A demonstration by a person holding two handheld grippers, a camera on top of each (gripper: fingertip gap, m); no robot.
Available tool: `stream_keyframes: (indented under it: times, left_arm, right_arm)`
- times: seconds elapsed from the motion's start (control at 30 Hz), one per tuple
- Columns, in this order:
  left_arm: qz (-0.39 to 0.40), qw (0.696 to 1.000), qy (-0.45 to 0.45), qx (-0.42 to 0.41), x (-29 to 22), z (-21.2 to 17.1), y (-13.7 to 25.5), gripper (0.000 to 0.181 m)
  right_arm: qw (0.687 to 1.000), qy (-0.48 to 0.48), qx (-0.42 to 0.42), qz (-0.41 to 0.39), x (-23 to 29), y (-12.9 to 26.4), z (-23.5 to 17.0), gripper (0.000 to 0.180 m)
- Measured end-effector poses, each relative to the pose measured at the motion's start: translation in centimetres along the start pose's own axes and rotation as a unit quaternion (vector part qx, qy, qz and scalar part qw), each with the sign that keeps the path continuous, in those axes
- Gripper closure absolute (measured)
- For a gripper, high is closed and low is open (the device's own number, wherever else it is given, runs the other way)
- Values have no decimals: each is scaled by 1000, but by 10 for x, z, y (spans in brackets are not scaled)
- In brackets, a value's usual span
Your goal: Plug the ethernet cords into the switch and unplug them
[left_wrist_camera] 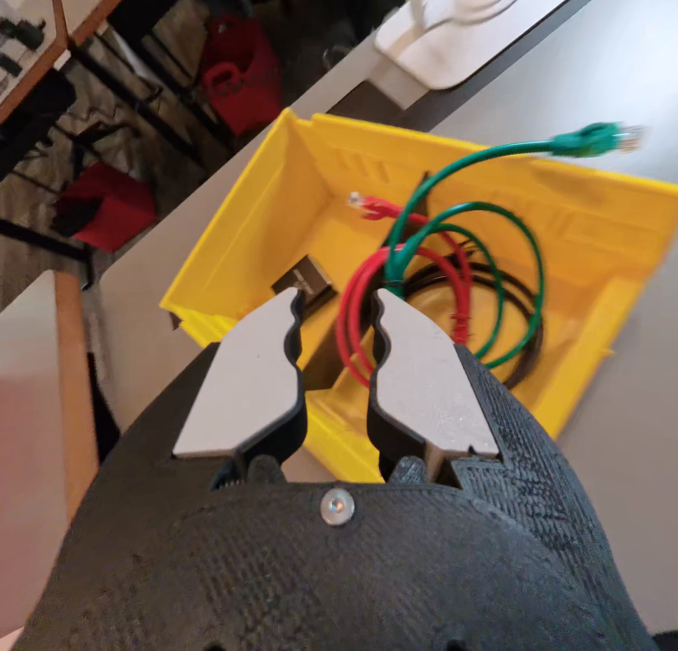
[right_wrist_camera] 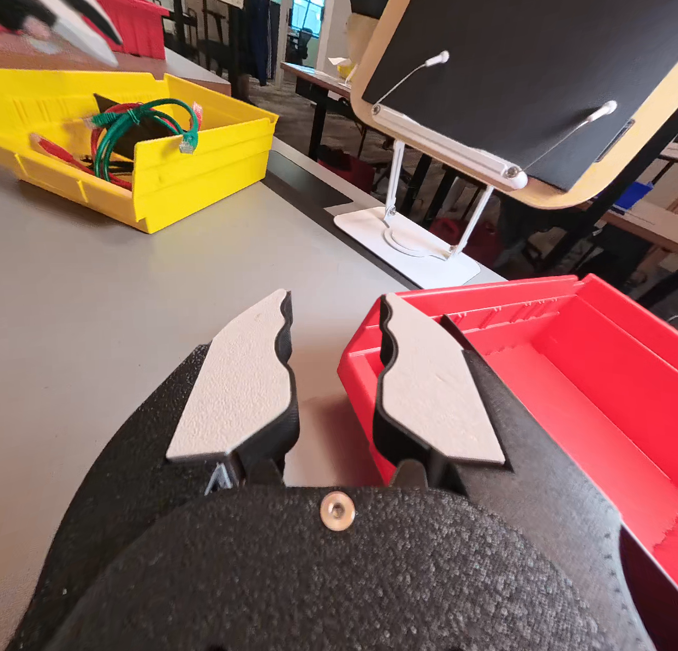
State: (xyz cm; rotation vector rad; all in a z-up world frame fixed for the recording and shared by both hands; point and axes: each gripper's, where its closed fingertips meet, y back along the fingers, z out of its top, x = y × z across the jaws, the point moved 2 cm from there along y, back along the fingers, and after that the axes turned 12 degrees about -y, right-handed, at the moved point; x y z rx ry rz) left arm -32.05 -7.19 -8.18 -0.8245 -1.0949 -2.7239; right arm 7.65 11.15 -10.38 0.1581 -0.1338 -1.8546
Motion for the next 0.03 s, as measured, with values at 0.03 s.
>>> stream_keyframes:
  times: [0.03]
  left_arm:
    - [-5, 1000, 2, 23, 10, -3, -8, 146]
  right_arm:
    - [1000, 3, -1, 1, 1, -1, -1, 134]
